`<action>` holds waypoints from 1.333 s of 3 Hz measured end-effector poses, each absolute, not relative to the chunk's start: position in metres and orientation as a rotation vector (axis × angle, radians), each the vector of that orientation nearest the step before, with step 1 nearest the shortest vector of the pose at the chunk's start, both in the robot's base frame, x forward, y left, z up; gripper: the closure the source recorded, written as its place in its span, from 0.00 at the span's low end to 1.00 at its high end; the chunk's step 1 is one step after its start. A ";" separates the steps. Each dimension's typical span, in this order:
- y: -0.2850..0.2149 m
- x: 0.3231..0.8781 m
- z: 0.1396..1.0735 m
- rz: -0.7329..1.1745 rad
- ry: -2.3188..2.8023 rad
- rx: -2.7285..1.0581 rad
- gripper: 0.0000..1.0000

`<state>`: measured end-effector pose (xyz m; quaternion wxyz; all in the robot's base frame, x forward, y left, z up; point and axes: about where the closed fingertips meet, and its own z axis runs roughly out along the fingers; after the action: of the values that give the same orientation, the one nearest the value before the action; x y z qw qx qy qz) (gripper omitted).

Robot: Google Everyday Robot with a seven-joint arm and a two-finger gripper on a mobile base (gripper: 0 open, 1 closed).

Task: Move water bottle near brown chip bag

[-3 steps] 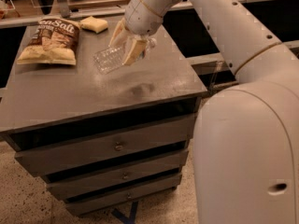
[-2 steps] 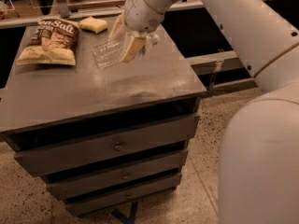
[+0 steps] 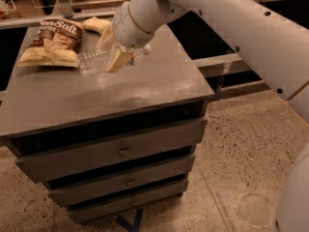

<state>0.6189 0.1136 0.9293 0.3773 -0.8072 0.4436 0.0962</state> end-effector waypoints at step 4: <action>0.173 0.663 0.907 0.101 1.221 -1.891 1.00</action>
Offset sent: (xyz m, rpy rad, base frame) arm 0.0384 0.0486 0.0241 0.1033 -0.1659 -0.1820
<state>0.6635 0.1730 0.9072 0.4299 -0.7577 0.4895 0.0403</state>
